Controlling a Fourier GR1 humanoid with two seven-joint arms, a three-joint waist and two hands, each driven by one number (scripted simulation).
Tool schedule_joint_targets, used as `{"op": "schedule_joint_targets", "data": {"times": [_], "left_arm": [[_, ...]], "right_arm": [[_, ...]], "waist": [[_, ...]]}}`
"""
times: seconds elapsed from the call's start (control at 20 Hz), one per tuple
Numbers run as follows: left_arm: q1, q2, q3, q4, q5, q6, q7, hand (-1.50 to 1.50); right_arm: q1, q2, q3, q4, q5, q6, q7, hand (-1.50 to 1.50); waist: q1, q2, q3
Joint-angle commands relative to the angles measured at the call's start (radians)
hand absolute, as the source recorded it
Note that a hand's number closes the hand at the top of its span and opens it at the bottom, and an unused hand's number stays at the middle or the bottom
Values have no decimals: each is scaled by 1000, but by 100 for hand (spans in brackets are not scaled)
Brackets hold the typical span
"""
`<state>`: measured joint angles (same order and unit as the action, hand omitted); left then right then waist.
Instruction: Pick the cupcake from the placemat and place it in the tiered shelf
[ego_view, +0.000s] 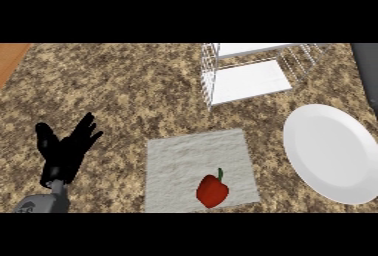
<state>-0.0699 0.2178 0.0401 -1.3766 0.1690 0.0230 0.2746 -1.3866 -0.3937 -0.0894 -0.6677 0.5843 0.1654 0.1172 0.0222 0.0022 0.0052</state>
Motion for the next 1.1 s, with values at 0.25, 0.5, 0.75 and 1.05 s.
{"op": "schedule_joint_targets", "data": {"times": [0.25, 0.5, 0.75, 1.05], "left_arm": [[29, -30, -16, 45, -23, 2, -24, 0], [43, -15, -13, -15, -11, -6, 28, 0], [72, -32, -24, -10, -29, -2, -7, 0], [32, -12, 7, 28, -18, -17, -25, 0]], "right_arm": [[-64, -4, -103, 80, -47, -55, 55, 150], [-100, -5, -186, 121, -106, -113, 83, -150], [-135, 8, -278, 156, -201, -127, 84, -150], [-118, -38, -402, 174, -306, -191, 73, -150]], "waist": [[-4, 4, -6], [5, 3, -5], [9, 4, -6], [1, 7, -6]]}}
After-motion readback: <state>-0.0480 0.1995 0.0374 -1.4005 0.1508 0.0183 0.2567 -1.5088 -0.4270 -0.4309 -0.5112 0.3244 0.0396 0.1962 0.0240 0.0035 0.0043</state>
